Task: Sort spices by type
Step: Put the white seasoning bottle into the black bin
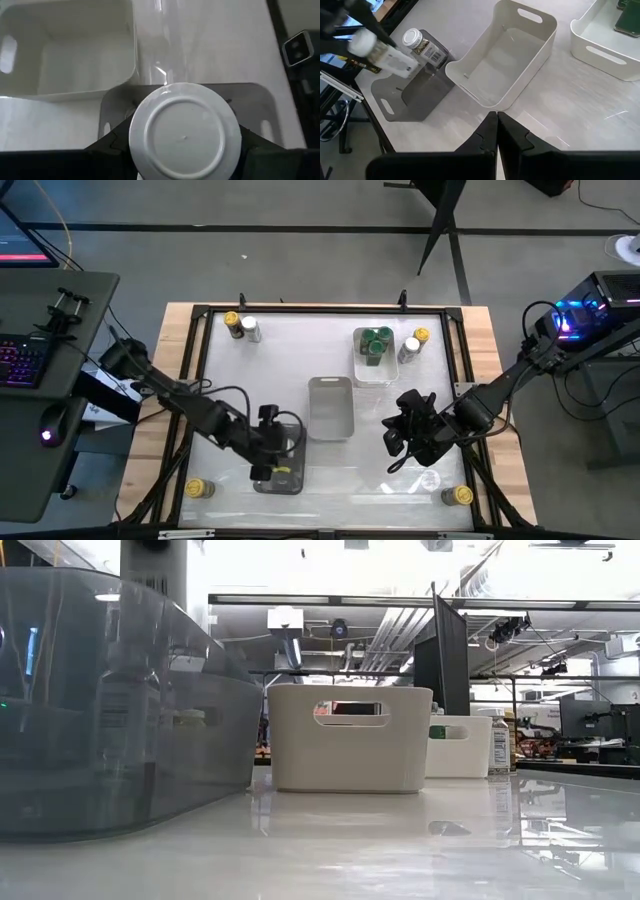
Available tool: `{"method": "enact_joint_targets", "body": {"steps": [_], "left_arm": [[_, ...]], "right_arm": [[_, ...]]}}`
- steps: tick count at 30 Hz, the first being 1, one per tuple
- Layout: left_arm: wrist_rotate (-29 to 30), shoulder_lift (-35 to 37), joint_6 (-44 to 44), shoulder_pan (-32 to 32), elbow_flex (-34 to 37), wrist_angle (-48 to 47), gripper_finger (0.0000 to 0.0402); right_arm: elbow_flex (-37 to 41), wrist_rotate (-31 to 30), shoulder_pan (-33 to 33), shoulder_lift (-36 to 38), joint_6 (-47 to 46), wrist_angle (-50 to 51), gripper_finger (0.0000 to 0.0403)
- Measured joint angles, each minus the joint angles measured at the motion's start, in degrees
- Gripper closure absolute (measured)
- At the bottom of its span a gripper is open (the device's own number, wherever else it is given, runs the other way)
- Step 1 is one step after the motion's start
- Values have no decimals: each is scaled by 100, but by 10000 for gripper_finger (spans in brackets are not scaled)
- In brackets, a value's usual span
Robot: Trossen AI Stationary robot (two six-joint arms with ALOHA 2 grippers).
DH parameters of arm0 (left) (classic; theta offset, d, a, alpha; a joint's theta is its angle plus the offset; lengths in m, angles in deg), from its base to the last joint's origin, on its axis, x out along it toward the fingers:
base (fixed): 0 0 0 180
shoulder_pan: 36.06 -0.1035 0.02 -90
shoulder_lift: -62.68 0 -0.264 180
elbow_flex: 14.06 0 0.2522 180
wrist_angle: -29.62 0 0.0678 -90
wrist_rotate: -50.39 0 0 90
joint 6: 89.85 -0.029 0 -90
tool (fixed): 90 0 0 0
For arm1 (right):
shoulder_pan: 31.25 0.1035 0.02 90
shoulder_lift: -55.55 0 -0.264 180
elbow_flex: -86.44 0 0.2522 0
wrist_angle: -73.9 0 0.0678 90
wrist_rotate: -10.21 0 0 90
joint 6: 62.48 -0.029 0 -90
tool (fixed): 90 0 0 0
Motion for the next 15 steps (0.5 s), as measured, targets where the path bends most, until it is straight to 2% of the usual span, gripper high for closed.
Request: {"method": "enact_joint_targets", "body": {"steps": [5,10,15], "left_arm": [[13,-87,-280,-138,572,896,238],[-13,-204,-597,-417,714,941,238],[-312,-422,-1076,-619,714,935,238]], "right_arm": [[0,51,-35,0,-7,-7,403],[0,53,-35,0,-8,-24,403],[0,69,-35,0,2,-6,403]]}}
